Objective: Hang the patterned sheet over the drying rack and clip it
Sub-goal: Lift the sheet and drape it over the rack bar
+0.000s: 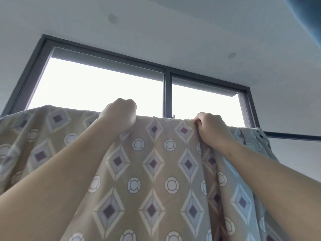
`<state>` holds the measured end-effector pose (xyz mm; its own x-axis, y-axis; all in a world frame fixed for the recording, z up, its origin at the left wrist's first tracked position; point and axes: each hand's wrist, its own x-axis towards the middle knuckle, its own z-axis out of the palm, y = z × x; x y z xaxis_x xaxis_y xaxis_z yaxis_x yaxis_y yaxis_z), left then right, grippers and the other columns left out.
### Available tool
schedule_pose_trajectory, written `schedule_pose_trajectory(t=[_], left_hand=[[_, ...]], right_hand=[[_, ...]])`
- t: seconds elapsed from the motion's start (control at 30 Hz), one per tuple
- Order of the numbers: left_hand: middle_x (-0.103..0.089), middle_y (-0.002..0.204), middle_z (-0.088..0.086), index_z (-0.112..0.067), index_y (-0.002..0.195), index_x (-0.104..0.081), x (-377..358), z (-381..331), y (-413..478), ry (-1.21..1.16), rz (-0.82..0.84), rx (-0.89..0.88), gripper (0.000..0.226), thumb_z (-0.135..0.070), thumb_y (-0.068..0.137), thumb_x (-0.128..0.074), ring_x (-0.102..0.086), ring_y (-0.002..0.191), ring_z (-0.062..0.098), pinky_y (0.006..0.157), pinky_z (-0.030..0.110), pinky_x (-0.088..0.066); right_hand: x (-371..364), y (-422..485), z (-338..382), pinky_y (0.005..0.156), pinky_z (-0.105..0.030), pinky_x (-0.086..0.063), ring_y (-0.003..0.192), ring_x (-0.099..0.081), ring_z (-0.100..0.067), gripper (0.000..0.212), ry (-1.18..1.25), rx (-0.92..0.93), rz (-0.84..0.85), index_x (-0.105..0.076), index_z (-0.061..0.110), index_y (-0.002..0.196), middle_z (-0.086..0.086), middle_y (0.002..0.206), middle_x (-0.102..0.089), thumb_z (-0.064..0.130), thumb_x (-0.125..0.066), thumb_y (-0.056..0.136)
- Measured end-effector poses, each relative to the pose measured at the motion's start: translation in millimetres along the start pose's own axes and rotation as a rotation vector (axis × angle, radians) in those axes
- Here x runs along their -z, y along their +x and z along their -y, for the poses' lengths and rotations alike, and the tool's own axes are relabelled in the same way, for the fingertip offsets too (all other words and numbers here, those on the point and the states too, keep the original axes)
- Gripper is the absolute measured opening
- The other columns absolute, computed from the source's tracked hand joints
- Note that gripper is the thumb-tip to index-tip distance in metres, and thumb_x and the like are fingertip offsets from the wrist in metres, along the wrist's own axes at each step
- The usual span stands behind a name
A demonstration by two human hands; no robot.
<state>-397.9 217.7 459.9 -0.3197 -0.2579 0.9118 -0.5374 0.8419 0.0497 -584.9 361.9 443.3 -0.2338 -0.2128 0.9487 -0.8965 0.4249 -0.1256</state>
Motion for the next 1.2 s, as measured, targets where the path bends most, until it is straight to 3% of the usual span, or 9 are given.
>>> schedule_pose_trajectory(t=[0.13,0.27,0.5,0.57,0.7,0.83,1.0,1.1,1.2], left_hand=[[-0.063,0.094,0.015,-0.003,0.098,-0.064,-4,-1,-2,0.006,-0.052,0.019,0.027,0.006,0.081,-0.046,-0.059,0.087,0.035,0.075,0.038,-0.05],[-0.061,0.091,0.014,-0.004,0.096,-0.063,-10,-2,-7,0.068,-0.112,0.018,0.025,0.007,0.081,-0.046,-0.057,0.084,0.034,0.067,0.035,-0.044],[-0.058,0.086,0.013,-0.003,0.097,-0.062,-13,-2,-8,0.138,-0.14,0.032,0.025,0.006,0.083,-0.044,-0.055,0.082,0.034,0.066,0.035,-0.04],[-0.058,0.089,0.014,-0.002,0.097,-0.06,-15,-10,-8,0.159,-0.13,0.038,0.023,0.006,0.084,-0.043,-0.055,0.085,0.034,0.066,0.034,-0.038],[-0.048,0.073,0.009,-0.001,0.094,-0.058,-19,-13,-8,0.212,-0.142,0.036,0.021,0.007,0.084,-0.042,-0.047,0.076,0.03,0.066,0.033,-0.036],[-0.045,0.072,0.008,-0.002,0.094,-0.058,-19,-11,-9,0.212,-0.15,0.043,0.021,0.006,0.084,-0.042,-0.046,0.075,0.03,0.066,0.032,-0.035],[-0.037,0.063,0.004,-0.006,0.088,-0.049,-26,-10,-7,0.21,-0.187,0.051,0.016,0.007,0.083,-0.041,-0.045,0.073,0.029,0.064,0.032,-0.033],[-0.057,0.083,0.009,-0.005,0.102,-0.052,-30,-12,-6,0.183,-0.216,0.059,0.024,0.004,0.085,-0.038,-0.046,0.077,0.029,0.071,0.031,-0.032],[-0.06,0.105,0.013,-0.006,0.107,-0.05,-33,-13,-5,0.155,-0.228,0.061,0.028,0.001,0.088,-0.031,-0.053,0.095,0.031,0.086,0.034,-0.032]], right_hand=[[-5,1,0,0.082,-0.046,-0.05,0.087,-0.055,-0.033,0.017,-0.042,-0.015,0.001,-0.048,0.019,0.084,-0.005,0.082,-0.055,0.011,-0.034,0.089],[-6,4,-12,0.08,-0.043,-0.048,0.088,-0.054,-0.032,0.018,-0.09,-0.013,-0.02,-0.05,0.012,0.093,-0.01,0.088,-0.057,0.008,-0.032,0.092],[24,-4,-75,0.071,-0.033,-0.038,0.089,-0.052,-0.033,0.021,-0.201,-0.301,-0.085,-0.054,0.0,0.105,-0.021,0.102,-0.06,0.001,-0.038,0.091],[22,-7,-68,0.078,-0.037,-0.042,0.09,-0.049,-0.03,0.022,-0.2,-0.253,-0.103,-0.055,0.004,0.108,-0.017,0.104,-0.061,0.005,-0.04,0.092],[5,-12,-33,0.101,-0.046,-0.036,0.118,-0.048,-0.025,0.031,-0.081,0.072,0.023,-0.056,0.02,0.122,0.0,0.122,-0.061,0.029,-0.038,0.098],[-4,-6,-19,0.098,-0.044,-0.041,0.11,-0.055,-0.025,0.027,0.087,0.09,0.04,-0.064,0.016,0.113,-0.005,0.111,-0.067,0.02,-0.043,0.097],[0,-8,-20,0.085,-0.034,-0.038,0.099,-0.051,-0.025,0.024,0.007,0.106,-0.009,-0.062,0.011,0.102,-0.004,0.093,-0.059,0.01,-0.04,0.094],[-3,-6,-24,0.075,-0.034,-0.034,0.092,-0.05,-0.026,0.02,-0.024,0.053,-0.025,-0.055,0.013,0.094,-0.003,0.087,-0.055,0.009,-0.035,0.093],[-6,-1,-35,0.069,-0.031,-0.034,0.082,-0.051,-0.023,0.016,0.002,-0.035,-0.064,-0.049,0.013,0.091,-0.006,0.086,-0.058,0.007,-0.035,0.094]])
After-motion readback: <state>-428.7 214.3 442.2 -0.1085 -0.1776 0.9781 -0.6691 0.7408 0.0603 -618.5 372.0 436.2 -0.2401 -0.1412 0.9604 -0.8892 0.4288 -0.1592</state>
